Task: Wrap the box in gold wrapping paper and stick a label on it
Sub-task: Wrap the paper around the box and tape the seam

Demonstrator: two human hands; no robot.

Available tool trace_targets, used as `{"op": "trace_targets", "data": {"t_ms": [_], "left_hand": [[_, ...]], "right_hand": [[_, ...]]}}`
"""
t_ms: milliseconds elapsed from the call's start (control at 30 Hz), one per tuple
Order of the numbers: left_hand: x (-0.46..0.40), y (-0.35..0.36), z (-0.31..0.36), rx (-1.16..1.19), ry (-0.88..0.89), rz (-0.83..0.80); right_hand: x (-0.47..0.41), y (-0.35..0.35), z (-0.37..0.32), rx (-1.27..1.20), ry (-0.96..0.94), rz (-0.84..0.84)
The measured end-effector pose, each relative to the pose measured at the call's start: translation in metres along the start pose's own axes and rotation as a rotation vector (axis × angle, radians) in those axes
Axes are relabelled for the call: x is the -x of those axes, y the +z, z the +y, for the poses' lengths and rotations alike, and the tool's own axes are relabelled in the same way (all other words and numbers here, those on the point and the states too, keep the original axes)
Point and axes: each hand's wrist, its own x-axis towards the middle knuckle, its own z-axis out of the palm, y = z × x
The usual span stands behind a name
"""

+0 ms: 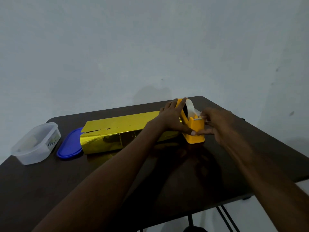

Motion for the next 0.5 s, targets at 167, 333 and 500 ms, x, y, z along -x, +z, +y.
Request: {"op": "trace_targets", "data": {"t_ms": [167, 333, 500], "left_hand": [[-0.001, 0.0, -0.006, -0.03, 0.023, 0.009], [-0.002, 0.002, -0.009, -0.039, 0.043, 0.02], [-0.003, 0.007, -0.011, -0.027, 0.049, 0.03]], "right_hand": [[0.003, -0.012, 0.023, 0.0, -0.026, 0.016], [0.001, -0.018, 0.039, 0.002, -0.058, -0.048], [0.002, -0.02, 0.056, 0.07, -0.156, -0.009]]}}
